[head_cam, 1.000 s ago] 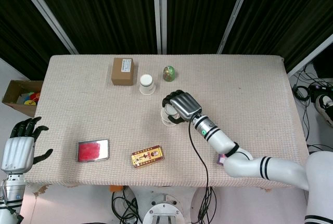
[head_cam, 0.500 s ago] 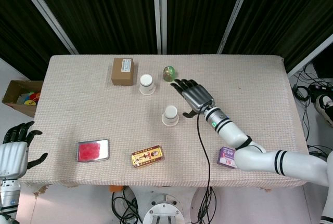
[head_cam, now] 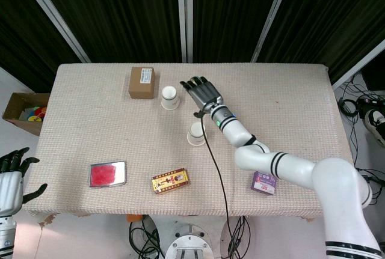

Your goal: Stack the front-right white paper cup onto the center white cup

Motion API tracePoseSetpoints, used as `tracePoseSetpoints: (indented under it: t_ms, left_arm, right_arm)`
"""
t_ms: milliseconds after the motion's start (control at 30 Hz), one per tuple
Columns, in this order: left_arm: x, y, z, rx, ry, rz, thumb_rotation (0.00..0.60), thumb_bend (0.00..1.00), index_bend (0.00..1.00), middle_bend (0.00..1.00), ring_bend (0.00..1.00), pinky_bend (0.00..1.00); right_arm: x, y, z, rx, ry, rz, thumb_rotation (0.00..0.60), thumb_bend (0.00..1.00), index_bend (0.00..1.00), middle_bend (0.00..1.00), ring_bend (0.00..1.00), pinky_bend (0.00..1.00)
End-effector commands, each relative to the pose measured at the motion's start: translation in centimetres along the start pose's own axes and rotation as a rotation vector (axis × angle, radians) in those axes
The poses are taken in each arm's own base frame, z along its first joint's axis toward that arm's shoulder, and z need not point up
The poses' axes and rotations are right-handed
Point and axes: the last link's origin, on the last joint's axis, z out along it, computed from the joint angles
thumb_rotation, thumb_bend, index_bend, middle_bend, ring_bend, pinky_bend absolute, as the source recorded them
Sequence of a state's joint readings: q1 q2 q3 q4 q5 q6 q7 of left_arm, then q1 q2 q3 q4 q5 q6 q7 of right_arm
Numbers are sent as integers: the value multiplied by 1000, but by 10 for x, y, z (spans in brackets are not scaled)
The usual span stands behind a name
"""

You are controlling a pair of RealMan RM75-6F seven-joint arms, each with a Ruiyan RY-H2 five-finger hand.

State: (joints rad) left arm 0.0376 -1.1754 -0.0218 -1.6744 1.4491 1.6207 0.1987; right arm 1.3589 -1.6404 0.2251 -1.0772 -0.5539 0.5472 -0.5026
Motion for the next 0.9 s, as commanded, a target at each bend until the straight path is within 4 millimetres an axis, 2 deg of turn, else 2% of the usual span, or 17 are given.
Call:
tracePoseSetpoints:
  t_ms: [33,200,400,633,900]
  left_arm:
    - [1,-3,-2,11,-1,-3,600,123,353,158,125,160]
    - [2,-9,-6,37,-3,-12,600,122,353,158,124,160]
    - [3,-14,-9,55,-4,-29,600,122,353,158,125,160]
    - [3,-17,-11,66,-8,-44,600,123,353,158,124,160]
    - [3,-18,-12,63,-11,-56,600,122,353,158,125,160]
  right_arm:
    - [-16,-43,32,36,-58,-55,600,180,42,145,29,132]
    - [-18,-57,47,31,-37,-77,600,194,85,160,52,145]
    - [-20,-62,58,17,-16,-94,600,206,104,162,52,145]
    - [-18,-56,63,-5,10,-71,600,224,155,174,69,145]
    - [-17,-50,65,-25,41,-60,600,231,164,176,70,145]
